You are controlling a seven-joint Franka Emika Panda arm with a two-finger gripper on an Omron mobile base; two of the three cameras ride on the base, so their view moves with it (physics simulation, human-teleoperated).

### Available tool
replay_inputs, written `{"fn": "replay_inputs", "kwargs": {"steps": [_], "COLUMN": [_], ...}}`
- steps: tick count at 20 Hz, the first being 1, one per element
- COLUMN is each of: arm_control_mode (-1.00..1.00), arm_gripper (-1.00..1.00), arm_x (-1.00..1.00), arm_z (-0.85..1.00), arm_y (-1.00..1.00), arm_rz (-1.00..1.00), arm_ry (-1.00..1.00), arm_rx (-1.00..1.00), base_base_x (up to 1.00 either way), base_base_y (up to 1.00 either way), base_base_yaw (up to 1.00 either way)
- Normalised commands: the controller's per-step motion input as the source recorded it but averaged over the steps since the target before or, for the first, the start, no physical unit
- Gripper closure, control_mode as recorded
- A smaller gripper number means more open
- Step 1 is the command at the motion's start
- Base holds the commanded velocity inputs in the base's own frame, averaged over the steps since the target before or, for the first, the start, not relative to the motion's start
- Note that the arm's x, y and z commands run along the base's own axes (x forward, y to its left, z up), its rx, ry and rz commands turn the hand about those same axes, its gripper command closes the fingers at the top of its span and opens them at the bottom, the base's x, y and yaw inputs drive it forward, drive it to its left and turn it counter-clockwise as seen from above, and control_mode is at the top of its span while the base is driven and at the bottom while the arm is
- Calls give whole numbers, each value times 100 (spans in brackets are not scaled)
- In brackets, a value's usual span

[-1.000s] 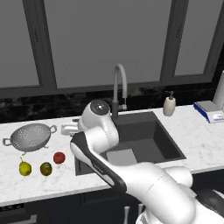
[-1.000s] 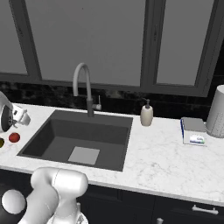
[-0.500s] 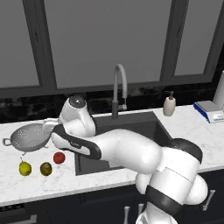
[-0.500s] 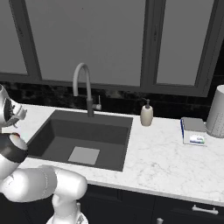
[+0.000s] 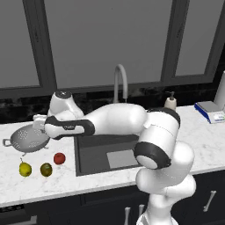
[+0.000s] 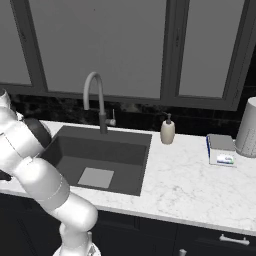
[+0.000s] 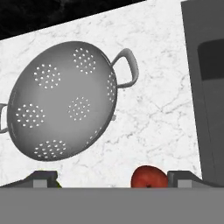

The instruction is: Put the colander in the sink, put the apple, pear, kiwi in the colander, and turn on the sink faucet and pour water over the colander.

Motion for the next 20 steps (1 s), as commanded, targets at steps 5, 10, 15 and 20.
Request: {"fn": "replay_inputs", "kwargs": {"steps": [5,10,15,20], "arm_control_mode": [-100,-100,-100,-100], "arm_gripper": [-100,-100,-100,-100], "arm_x": [15,10,22,30], "arm_z": [-39,-36,-11,-15], "arm_y": [0,0,16,32], "arm_rz": [-7,-7,-6,-6], "arm_ry": [6,1,0,0], "arm_rx": [0,0,0,0], "base_base_x": [0,0,0,0], "base_base_y": [0,0,0,0], "base_base_yaw": [0,0,0,0]}}
